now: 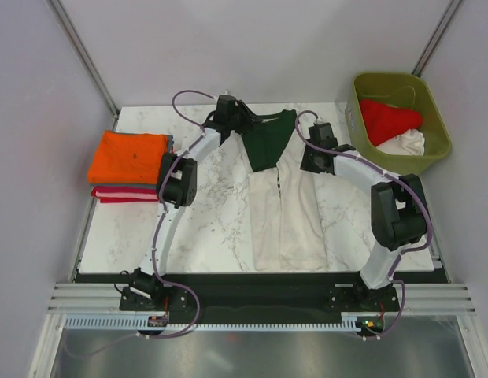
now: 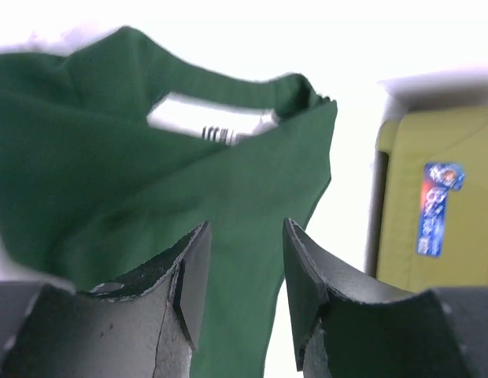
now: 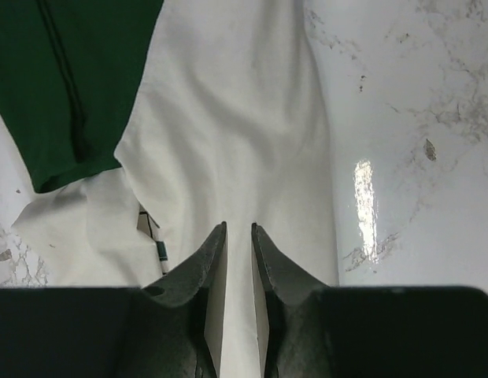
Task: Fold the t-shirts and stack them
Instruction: Fold the tshirt
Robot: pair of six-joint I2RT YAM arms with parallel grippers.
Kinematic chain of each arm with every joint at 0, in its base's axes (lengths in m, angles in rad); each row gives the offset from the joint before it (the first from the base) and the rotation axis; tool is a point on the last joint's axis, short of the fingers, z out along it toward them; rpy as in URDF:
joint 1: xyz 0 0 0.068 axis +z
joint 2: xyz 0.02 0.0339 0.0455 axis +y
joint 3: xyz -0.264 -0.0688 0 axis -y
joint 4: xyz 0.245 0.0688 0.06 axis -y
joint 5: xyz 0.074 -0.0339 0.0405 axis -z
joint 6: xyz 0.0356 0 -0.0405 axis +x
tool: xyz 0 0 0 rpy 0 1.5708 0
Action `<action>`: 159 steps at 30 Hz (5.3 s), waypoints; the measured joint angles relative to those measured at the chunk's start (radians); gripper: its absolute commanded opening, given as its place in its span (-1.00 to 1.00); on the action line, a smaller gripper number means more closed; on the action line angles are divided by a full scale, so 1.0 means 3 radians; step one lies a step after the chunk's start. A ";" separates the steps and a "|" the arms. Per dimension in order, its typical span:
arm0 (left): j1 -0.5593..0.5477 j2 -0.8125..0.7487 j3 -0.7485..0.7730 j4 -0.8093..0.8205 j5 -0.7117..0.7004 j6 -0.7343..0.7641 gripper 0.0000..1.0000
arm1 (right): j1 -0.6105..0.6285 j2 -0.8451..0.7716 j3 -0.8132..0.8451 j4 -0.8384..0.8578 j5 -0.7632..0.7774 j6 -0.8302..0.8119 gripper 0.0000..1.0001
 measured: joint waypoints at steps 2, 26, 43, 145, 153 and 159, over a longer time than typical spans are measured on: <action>0.0006 -0.0309 -0.0426 0.0020 -0.0027 0.0122 -0.03 | -0.0001 0.0032 0.0065 -0.0010 -0.0080 -0.0031 -0.57; 0.0001 -0.1409 -0.1584 -0.0570 -0.0505 0.0752 -0.95 | -0.0001 0.1562 0.2036 -0.0197 0.0114 -0.0172 -1.00; 0.0032 -0.0439 -0.0568 -0.0867 -0.0567 0.0725 -0.95 | -0.0001 0.2181 0.2632 -0.0318 0.0174 -0.0169 -1.00; -0.0525 -0.4355 -0.5252 0.0215 0.0028 -0.0308 -0.95 | 0.0506 -0.1401 -0.0633 -0.0674 0.0331 0.0323 -1.00; -0.0310 -0.3527 -0.4493 0.0256 0.0032 -0.0207 -0.96 | 0.0267 -0.0584 -0.0029 -0.0530 0.0295 0.0237 -1.00; -0.0226 -0.3091 -0.4130 0.0259 0.0039 -0.0188 -0.95 | 0.0145 -0.0080 0.0331 -0.0515 0.0229 0.0210 -1.00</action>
